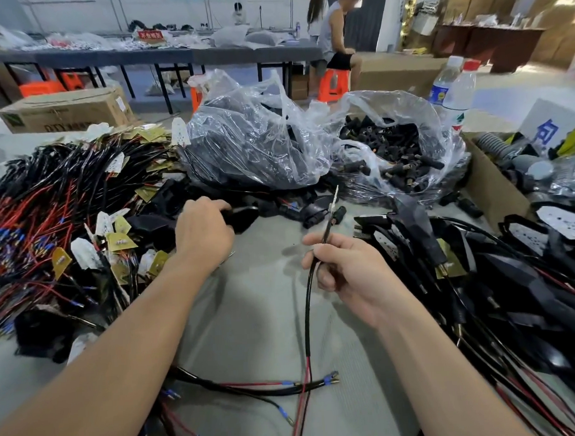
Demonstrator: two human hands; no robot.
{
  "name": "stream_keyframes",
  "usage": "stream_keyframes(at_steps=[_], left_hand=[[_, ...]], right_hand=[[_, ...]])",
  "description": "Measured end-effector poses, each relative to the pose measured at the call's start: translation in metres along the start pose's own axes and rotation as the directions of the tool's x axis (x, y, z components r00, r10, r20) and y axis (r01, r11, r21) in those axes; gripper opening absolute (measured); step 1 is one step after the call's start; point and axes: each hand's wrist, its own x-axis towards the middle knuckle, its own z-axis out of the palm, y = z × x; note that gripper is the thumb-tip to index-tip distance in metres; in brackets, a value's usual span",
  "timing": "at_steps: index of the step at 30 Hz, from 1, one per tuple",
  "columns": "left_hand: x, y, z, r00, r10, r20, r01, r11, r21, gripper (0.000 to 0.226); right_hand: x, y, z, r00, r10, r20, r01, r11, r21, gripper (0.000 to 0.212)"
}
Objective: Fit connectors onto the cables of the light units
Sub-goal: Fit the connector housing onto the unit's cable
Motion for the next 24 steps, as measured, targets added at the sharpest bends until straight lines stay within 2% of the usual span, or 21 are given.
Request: stream_keyframes(at_steps=[3, 7, 9, 10, 11, 12, 13, 14, 16, 19, 21, 22, 24], left_hand=[[-0.005, 0.003, 0.002, 0.991, 0.043, 0.128, -0.043, 0.999, 0.000, 0.047], [-0.022, 0.011, -0.005, 0.999, 0.020, 0.039, -0.022, 0.999, 0.042, 0.018], [-0.031, 0.016, -0.011, 0.998, -0.068, 0.012, 0.069, 0.995, -0.076, 0.012], [-0.036, 0.021, -0.017, 0.988, -0.149, 0.030, 0.152, 0.954, -0.261, 0.015], [-0.042, 0.028, -0.023, 0.963, -0.243, 0.115, 0.267, 0.819, -0.508, 0.019], [-0.051, 0.038, -0.029, 0.924, -0.285, 0.253, 0.379, 0.608, -0.698, 0.020], [-0.062, 0.049, -0.033, 0.885, -0.261, 0.384, 0.462, 0.408, -0.787, 0.021], [-0.074, 0.058, -0.036, 0.860, -0.210, 0.465, 0.510, 0.309, -0.803, 0.021], [-0.102, 0.070, -0.036, 0.835, -0.139, 0.532, 0.548, 0.280, -0.788, 0.021], [-0.128, 0.070, -0.030, 0.783, -0.024, 0.621, 0.603, 0.274, -0.749, 0.014], [-0.132, 0.063, -0.031, 0.757, 0.072, 0.649, 0.586, 0.363, -0.724, 0.014], [-0.131, 0.059, -0.031, 0.766, 0.083, 0.637, 0.564, 0.387, -0.730, 0.020], [-0.129, 0.055, -0.029, 0.799, 0.039, 0.601, 0.556, 0.334, -0.761, 0.027]], right_hand=[[0.001, 0.003, 0.001, 1.000, -0.025, -0.013, 0.023, 0.988, -0.151, 0.015], [-0.002, 0.004, 0.005, 0.999, -0.003, -0.040, -0.003, 0.990, -0.138, 0.023], [-0.002, 0.003, 0.005, 0.998, -0.012, -0.064, 0.006, 0.996, -0.092, 0.024], [-0.002, 0.003, 0.006, 0.997, -0.022, -0.079, 0.016, 0.998, -0.067, 0.023], [-0.002, 0.002, 0.007, 0.995, -0.035, -0.094, 0.031, 0.999, -0.039, 0.021], [-0.001, 0.001, 0.008, 0.993, -0.054, -0.103, 0.053, 0.999, -0.014, 0.017], [0.000, 0.000, 0.008, 0.992, -0.079, -0.101, 0.079, 0.997, 0.003, 0.012], [0.001, 0.000, 0.009, 0.990, -0.105, -0.092, 0.107, 0.994, 0.018, 0.012], [0.002, 0.000, 0.011, 0.985, -0.154, -0.081, 0.157, 0.987, 0.032, 0.021], [0.001, 0.001, 0.015, 0.954, -0.264, -0.143, 0.262, 0.965, -0.036, 0.024], [0.000, 0.001, 0.016, 0.923, -0.333, -0.191, 0.325, 0.943, -0.073, 0.022], [0.000, 0.001, 0.019, 0.913, -0.353, -0.203, 0.342, 0.936, -0.087, 0.018], [-0.005, 0.001, 0.021, 0.918, -0.348, -0.189, 0.326, 0.935, -0.137, 0.010]])
